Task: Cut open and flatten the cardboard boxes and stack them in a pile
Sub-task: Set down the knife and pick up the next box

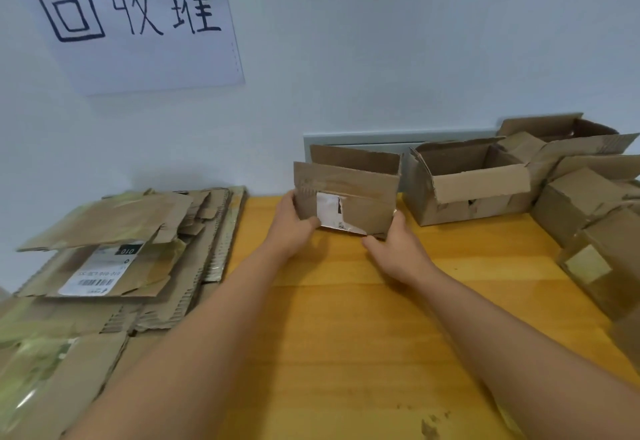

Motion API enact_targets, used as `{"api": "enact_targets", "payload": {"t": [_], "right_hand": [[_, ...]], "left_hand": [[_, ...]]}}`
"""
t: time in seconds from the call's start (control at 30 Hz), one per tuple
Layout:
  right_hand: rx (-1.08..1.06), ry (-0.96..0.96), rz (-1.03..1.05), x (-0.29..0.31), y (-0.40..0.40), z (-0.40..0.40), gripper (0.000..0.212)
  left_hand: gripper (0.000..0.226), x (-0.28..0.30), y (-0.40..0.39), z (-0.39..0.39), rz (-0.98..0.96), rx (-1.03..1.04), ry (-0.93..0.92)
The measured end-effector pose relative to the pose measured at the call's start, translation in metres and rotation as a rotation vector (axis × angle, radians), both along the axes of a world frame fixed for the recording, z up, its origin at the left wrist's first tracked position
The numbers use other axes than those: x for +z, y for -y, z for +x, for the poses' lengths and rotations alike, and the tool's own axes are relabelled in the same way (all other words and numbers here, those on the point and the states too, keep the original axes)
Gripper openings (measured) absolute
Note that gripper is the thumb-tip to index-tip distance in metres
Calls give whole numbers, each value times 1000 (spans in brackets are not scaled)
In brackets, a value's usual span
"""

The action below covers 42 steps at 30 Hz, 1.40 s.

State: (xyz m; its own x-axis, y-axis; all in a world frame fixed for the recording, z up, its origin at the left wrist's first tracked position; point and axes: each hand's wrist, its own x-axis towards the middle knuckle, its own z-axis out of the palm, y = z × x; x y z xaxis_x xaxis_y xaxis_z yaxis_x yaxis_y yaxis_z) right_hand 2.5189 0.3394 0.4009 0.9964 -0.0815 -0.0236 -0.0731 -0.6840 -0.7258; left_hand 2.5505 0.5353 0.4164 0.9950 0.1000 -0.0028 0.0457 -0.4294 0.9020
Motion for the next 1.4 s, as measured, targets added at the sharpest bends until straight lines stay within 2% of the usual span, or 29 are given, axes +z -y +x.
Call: {"api": "enact_targets", "payload": {"t": [0.17,0.4,0.5,0.6,0.73,0.9,0.97,1.07,1.17,1.27,1.33,1.4], "right_hand": [[-5,97,60,14,14,-24,73],[93,243,92,28,32,-106,76],[122,265,36,27,37,-138,73],[148,279,-15,26,41,-165,67],[173,323,-47,20,43,-191,64],[148,228,-18,17,59,-200,68],[27,210,-166,16,69,-202,59],[-69,36,-507,14,79,-205,46],[2,-110,-637,8,76,-206,45],[72,-82,-722,8,72,-204,35],[76,-67,-709,12,71,-201,30],[58,-11,-567,14,69,-201,31]], "left_hand": [[81,5,2,-48,23,-13,97],[92,4,0,-159,152,30,224],[82,8,-4,-205,229,28,282],[62,6,-6,-238,328,29,319],[47,0,-7,-269,336,34,332],[43,-1,-10,-277,504,46,425],[49,2,-10,-270,596,30,478],[69,10,-6,-259,558,-10,375],[57,13,-5,-254,624,-34,380],[50,10,-8,-250,664,-69,440],[51,9,-8,-248,627,-43,436],[49,8,-5,-249,575,-8,432]]}}
